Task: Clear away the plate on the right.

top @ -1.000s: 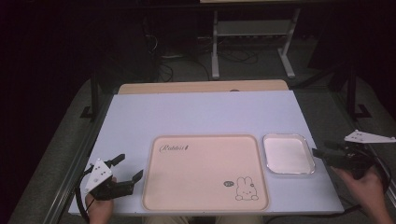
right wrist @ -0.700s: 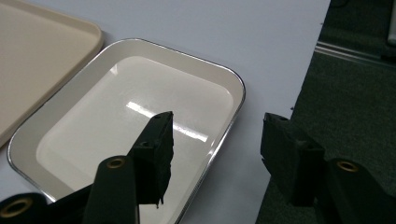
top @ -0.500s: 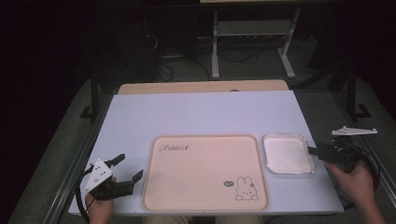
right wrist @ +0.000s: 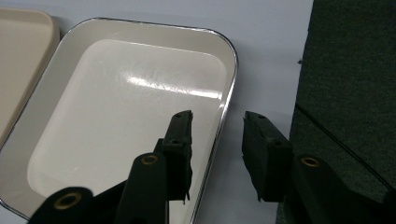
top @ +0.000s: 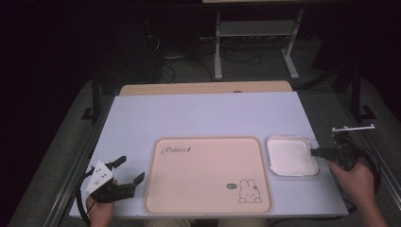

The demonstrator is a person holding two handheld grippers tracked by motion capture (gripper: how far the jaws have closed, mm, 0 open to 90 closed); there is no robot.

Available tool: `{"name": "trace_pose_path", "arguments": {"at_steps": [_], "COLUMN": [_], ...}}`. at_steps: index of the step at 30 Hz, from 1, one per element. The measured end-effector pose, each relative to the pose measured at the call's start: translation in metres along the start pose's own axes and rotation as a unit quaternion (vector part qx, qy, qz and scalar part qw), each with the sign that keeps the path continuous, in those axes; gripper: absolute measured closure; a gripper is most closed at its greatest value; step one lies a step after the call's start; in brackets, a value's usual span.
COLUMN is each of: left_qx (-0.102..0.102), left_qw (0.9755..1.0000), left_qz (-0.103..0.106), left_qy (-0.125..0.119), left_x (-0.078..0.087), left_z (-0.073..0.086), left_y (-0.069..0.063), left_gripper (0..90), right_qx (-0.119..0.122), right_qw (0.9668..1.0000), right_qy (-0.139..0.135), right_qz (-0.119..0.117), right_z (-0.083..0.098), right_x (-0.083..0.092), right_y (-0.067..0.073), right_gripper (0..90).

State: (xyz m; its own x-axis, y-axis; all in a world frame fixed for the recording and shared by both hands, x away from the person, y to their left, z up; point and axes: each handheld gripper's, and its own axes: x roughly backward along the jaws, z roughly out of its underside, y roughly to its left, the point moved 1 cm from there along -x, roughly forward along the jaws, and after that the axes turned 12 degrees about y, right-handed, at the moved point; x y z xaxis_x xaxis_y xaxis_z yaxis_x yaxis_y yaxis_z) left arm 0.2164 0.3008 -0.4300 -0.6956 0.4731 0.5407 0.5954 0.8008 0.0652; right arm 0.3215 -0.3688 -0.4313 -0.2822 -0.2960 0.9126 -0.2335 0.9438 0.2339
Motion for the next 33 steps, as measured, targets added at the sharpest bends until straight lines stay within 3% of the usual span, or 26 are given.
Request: {"name": "trace_pose_path", "arguments": {"at_steps": [15,28,33], "left_qx": [-0.001,-0.001,-0.002], "left_qw": [1.0,1.0,1.0], "left_qz": [0.001,0.0,0.0], "left_qy": [0.0,0.001,0.001], "left_x": [0.0,0.0,0.001], "left_z": [0.0,0.0,0.0], "left_y": [0.0,0.0,0.0], "left_gripper": [13.9,13.9,14.0], "right_qx": [-0.036,-0.051,-0.068], "right_qw": [0.9973,0.9958,0.9948], "right_qy": [0.065,0.076,0.077], "right_qz": [0.001,0.002,-0.004], "right_z": [-0.008,-0.009,-0.01], "right_x": [-0.009,-0.015,-0.015], "right_y": [0.001,0.004,0.003], "right_gripper": [72.9,82.6,84.6]}}
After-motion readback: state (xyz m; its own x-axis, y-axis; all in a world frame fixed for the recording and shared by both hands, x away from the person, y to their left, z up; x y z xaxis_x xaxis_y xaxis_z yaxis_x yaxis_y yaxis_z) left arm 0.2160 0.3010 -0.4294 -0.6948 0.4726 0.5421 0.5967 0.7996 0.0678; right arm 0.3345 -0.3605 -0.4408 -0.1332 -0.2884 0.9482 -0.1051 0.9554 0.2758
